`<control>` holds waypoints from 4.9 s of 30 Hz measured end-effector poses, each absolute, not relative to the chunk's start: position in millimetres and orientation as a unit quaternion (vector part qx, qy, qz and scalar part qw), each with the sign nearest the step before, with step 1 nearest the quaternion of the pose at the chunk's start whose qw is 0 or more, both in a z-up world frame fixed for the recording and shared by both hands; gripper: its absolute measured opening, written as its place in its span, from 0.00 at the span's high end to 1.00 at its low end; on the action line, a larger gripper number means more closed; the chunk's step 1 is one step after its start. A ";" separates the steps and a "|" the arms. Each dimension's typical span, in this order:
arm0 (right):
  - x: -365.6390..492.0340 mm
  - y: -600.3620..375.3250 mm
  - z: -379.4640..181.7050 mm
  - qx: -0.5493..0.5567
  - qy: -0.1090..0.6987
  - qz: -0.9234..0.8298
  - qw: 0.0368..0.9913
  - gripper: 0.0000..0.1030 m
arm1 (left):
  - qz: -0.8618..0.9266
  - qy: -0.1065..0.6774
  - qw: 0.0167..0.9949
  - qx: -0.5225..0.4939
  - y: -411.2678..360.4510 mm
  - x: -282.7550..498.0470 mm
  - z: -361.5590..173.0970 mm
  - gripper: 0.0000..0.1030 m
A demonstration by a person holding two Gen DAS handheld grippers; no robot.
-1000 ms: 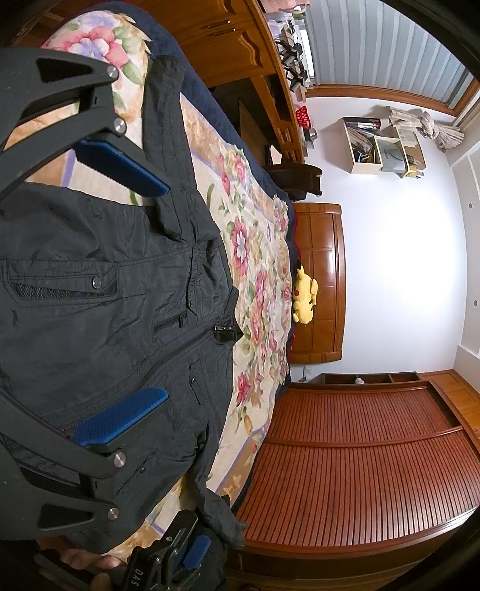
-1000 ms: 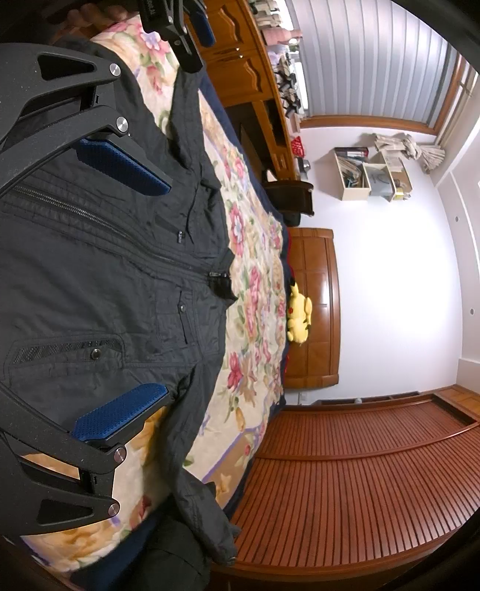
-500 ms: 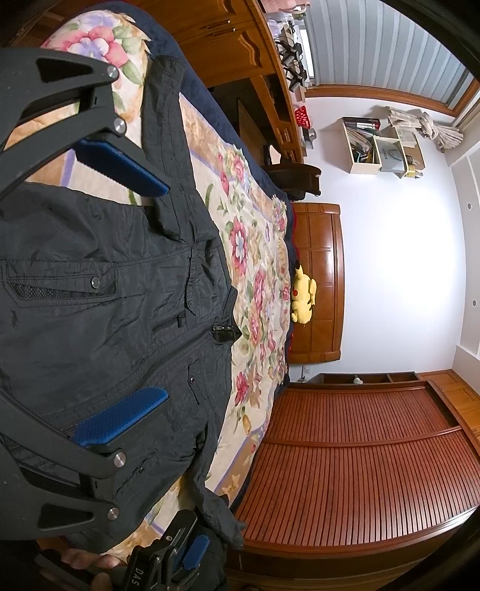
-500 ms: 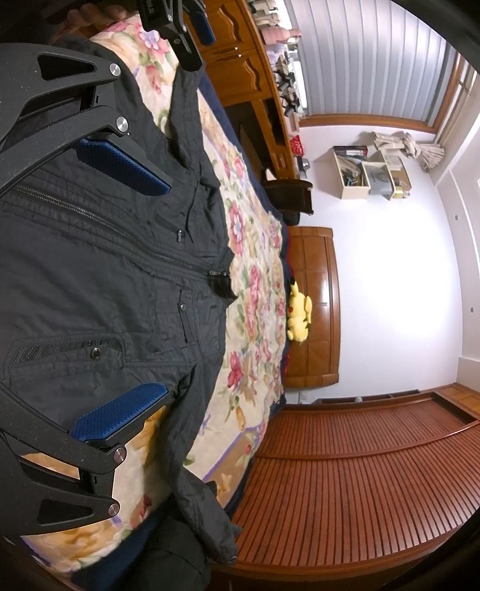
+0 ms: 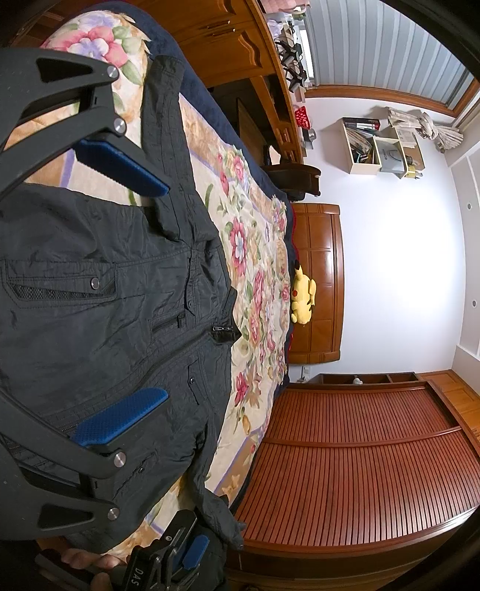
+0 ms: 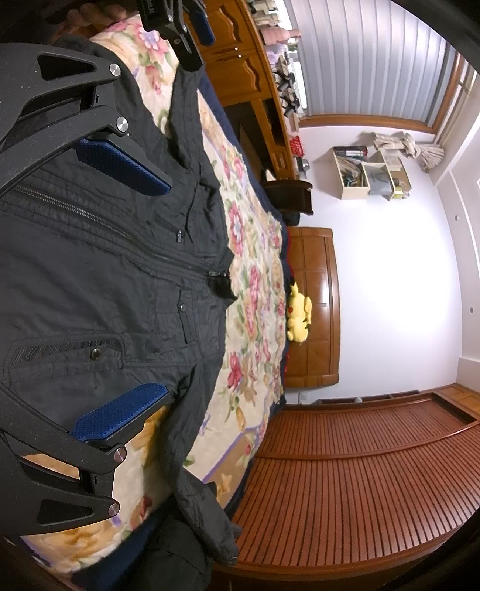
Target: Fold large clothes
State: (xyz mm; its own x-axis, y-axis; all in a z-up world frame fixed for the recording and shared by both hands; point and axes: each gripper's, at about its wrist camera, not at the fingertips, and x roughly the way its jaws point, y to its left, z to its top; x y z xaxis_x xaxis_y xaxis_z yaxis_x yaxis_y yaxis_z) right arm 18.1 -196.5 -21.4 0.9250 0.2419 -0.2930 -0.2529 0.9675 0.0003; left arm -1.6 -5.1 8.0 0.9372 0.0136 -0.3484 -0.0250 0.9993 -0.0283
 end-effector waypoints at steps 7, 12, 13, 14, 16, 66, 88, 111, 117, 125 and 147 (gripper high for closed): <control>17.9 -196.8 -21.2 -0.018 0.147 0.126 0.981 0.00 | 0.010 0.177 0.984 -0.016 -5.6 -1.6 8.7 0.00; 17.9 -197.0 -21.2 -0.018 0.146 0.126 0.981 0.00 | 0.009 0.176 0.984 -0.016 -4.8 -1.9 7.9 0.00; 17.7 -197.1 -21.1 -0.018 0.146 0.126 0.981 0.00 | 0.010 0.177 0.984 -0.016 -5.1 -1.9 8.2 0.00; 17.8 -197.1 -21.2 -0.018 0.146 0.126 0.981 0.00 | 0.010 0.177 0.984 -0.016 -5.5 -1.8 8.8 0.00; 17.6 -197.2 -21.2 -0.018 0.146 0.126 0.981 0.00 | 0.010 0.176 0.984 -0.016 -5.2 -2.2 8.8 0.00; 78.7 -89.7 -21.0 -0.049 0.169 0.204 0.963 0.00 | 0.048 0.241 0.969 0.007 108.3 34.6 -5.8 0.00; 159.2 -6.5 -70.3 -0.083 0.225 0.272 0.932 0.00 | 0.110 0.328 0.938 0.000 249.6 87.6 -71.9 0.00; 175.5 10.5 -103.3 -0.097 0.270 0.297 0.911 0.00 | 0.223 0.357 0.896 -0.142 418.0 106.1 -97.9 0.11; 175.7 9.9 -106.4 -0.098 0.274 0.298 0.909 0.00 | 0.235 0.364 0.884 -0.175 432.6 115.4 -113.1 0.12; 175.5 10.7 -108.9 -0.102 0.276 0.299 0.908 0.00 | 0.231 0.370 0.870 -0.232 450.9 124.9 -128.2 0.31; 168.9 5.4 -98.7 -0.111 0.281 0.314 0.900 0.00 | 0.125 0.338 0.926 -0.109 320.2 152.1 -27.2 0.94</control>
State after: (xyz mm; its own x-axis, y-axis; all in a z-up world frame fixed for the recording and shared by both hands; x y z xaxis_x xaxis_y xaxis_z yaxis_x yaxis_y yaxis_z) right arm 168.9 5.4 -98.7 0.6442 0.5029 -0.5763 -0.6283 0.7776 -0.0238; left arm 152.1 320.2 -27.2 0.7404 0.1581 -0.6533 -0.3058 0.9448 -0.1180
